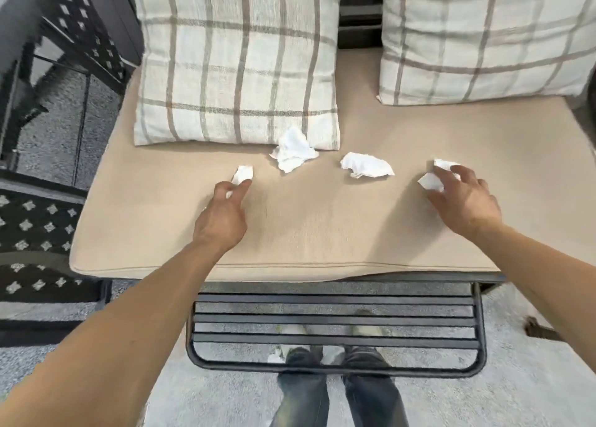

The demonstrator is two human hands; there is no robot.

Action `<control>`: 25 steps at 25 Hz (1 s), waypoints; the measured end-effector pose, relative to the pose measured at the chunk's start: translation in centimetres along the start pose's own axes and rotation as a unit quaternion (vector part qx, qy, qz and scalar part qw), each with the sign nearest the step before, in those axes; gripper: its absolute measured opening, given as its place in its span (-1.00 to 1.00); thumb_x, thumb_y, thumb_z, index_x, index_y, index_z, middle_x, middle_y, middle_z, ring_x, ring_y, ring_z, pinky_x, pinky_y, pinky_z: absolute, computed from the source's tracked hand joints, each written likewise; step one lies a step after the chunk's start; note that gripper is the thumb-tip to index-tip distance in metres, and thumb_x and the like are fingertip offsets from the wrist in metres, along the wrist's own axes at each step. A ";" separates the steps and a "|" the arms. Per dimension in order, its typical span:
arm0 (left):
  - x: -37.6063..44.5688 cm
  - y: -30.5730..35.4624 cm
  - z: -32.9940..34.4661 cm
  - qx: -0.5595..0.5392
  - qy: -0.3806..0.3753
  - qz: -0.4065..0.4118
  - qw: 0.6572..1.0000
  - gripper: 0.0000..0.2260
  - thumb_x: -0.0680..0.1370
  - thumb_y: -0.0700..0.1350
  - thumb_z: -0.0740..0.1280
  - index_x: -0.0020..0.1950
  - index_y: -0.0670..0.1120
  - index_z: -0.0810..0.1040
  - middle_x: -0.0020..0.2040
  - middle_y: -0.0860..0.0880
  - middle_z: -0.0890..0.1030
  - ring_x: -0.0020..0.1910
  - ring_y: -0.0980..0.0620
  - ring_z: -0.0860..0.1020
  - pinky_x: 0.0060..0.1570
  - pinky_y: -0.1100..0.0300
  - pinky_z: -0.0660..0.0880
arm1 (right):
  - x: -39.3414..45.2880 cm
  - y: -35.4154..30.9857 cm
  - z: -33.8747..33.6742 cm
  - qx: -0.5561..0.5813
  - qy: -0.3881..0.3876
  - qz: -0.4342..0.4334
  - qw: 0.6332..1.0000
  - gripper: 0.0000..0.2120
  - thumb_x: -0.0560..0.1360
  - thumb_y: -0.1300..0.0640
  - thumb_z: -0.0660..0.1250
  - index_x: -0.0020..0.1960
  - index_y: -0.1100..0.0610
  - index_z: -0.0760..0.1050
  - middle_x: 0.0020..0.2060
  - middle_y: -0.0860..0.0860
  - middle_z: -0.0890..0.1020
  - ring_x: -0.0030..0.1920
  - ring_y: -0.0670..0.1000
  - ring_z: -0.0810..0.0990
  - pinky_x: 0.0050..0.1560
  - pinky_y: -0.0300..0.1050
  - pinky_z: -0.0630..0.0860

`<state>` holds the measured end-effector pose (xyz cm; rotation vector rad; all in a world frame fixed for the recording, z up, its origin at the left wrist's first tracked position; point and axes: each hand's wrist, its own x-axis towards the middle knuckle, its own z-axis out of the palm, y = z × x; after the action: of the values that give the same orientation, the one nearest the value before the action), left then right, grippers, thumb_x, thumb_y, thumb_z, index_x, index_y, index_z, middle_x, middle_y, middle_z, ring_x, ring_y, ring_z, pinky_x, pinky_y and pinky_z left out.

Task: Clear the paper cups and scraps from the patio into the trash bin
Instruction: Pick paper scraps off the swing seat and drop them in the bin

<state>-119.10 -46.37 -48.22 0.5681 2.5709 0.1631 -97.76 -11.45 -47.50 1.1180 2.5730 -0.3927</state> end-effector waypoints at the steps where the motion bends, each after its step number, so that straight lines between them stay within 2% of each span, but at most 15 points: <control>1: 0.6 -0.3 0.1 -0.005 0.007 -0.001 1.000 -0.45 0.58 -0.23 0.16 0.52 0.13 0.18 0.39 -0.01 0.26 0.16 -0.15 0.48 0.09 -0.04 0.46 | 0.5 0.0 0.3 0.015 0.011 0.005 1.000 -0.60 0.56 -0.02 0.19 0.40 -0.05 0.34 0.37 0.13 0.35 0.26 0.25 0.34 0.15 0.19 0.38; 3: 1.8 -0.9 0.0 -0.013 0.020 -0.008 1.000 -0.48 0.57 -0.24 0.16 0.50 0.10 0.24 0.28 -0.05 0.33 0.06 -0.19 0.51 0.08 -0.04 0.47 | 1.1 -0.1 0.5 0.029 0.039 0.004 0.999 -0.68 0.55 0.06 0.21 0.29 0.04 0.48 0.27 0.16 0.45 0.22 0.24 0.37 0.11 0.14 0.42; 6: 3.2 -1.3 -0.5 -0.002 0.032 -0.004 0.999 -0.58 0.56 -0.26 0.19 0.41 -0.01 0.41 0.20 -0.18 0.44 0.11 -0.25 0.51 0.13 -0.06 0.47 | 1.5 -0.6 0.2 0.051 0.062 0.001 0.997 -0.80 0.54 0.15 0.24 0.11 0.10 0.57 0.15 0.16 0.53 0.13 0.23 0.46 -0.01 0.02 0.40; 9: 3.6 -0.6 -1.4 0.026 0.028 -0.013 0.999 -0.73 0.56 -0.21 0.24 0.22 0.01 0.54 0.14 -0.11 0.50 0.10 -0.18 0.53 0.01 0.02 0.46 | 1.8 -1.8 -0.7 0.086 0.031 0.014 0.996 -0.79 0.50 0.25 0.23 -0.01 0.06 0.60 0.02 0.11 0.62 -0.04 0.19 0.53 -0.14 -0.08 0.38; 11: 3.7 0.5 -2.2 0.038 0.023 -0.009 0.999 -0.81 0.57 -0.15 0.26 0.13 0.04 0.58 0.11 -0.04 0.52 0.12 -0.10 0.50 -0.01 0.04 0.44 | 1.7 -2.9 -1.6 0.122 -0.002 0.006 0.993 -0.75 0.48 0.26 0.23 0.04 0.03 0.58 -0.05 0.05 0.66 -0.05 0.14 0.56 -0.12 -0.09 0.46; 14: 4.3 2.7 -3.5 0.009 0.045 0.052 0.998 -0.86 0.55 -0.15 0.33 0.05 0.04 0.62 0.14 0.03 0.48 0.19 -0.04 0.41 0.00 0.00 0.46 | 1.2 -5.1 -2.8 0.190 -0.052 -0.052 0.979 -0.56 0.45 0.23 0.29 0.30 -0.04 0.47 -0.10 -0.02 0.64 -0.05 0.06 0.56 -0.12 -0.12 0.46; 16: 4.8 4.6 -4.3 0.008 0.031 0.114 0.993 -0.89 0.52 -0.16 0.38 -0.04 0.05 0.63 0.32 0.08 0.38 0.26 -0.02 0.36 0.01 -0.01 0.47 | 1.1 -7.0 -3.3 0.207 -0.095 -0.113 0.967 -0.43 0.43 0.20 0.37 0.40 -0.09 0.37 -0.06 -0.06 0.58 -0.06 0.02 0.53 -0.12 -0.15 0.42; 18: 5.6 6.4 -4.5 0.033 0.006 0.170 0.985 -0.87 0.50 -0.17 0.40 -0.11 0.09 0.61 0.50 0.14 0.19 0.30 -0.03 0.33 0.01 -0.01 0.47 | 1.7 -8.5 -3.1 0.186 -0.112 -0.164 0.962 -0.35 0.42 0.23 0.38 0.44 -0.13 0.30 0.14 -0.06 0.48 -0.02 0.01 0.51 -0.01 -0.11 0.45; 20: 6.6 8.1 -4.0 0.049 -0.009 0.188 0.981 -0.81 0.50 -0.19 0.39 -0.16 0.12 0.58 0.55 0.19 0.06 0.29 -0.03 0.35 -0.03 0.05 0.41 | 2.8 -9.6 -2.5 0.179 -0.132 -0.162 0.961 -0.27 0.40 0.26 0.39 0.47 -0.15 0.24 0.35 -0.05 0.31 0.05 0.04 0.52 0.12 -0.03 0.47; 21: 7.0 8.7 -3.5 0.053 -0.018 0.188 0.981 -0.80 0.50 -0.20 0.39 -0.16 0.12 0.58 0.56 0.20 0.04 0.27 -0.04 0.38 -0.06 0.07 0.39 | 3.3 -10.0 -2.1 0.171 -0.141 -0.153 0.963 -0.25 0.40 0.27 0.40 0.47 -0.15 0.23 0.40 -0.05 0.27 0.11 0.06 0.51 0.15 -0.02 0.46; 23: 7.9 9.3 -2.5 0.067 -0.032 0.183 0.980 -0.85 0.49 -0.20 0.40 -0.09 0.07 0.62 0.54 0.16 0.14 0.23 -0.07 0.44 -0.08 0.08 0.40 | 4.1 -10.5 -0.8 0.144 -0.138 -0.142 0.970 -0.32 0.41 0.28 0.40 0.44 -0.10 0.30 0.36 0.01 0.33 0.20 0.11 0.48 0.18 -0.01 0.45; 25: 8.5 9.2 -1.6 0.049 -0.027 0.172 0.983 -0.89 0.50 -0.15 0.40 -0.02 0.04 0.64 0.41 0.11 0.36 0.23 -0.06 0.45 0.00 0.06 0.44 | 4.5 -10.8 0.5 0.104 -0.104 -0.144 0.979 -0.48 0.46 0.27 0.35 0.39 0.01 0.41 0.28 0.06 0.41 0.18 0.17 0.49 0.17 0.02 0.45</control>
<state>-123.26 -34.48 -48.66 1.0396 2.4190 0.1349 -108.60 -15.81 -48.26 0.7171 2.5501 -0.8190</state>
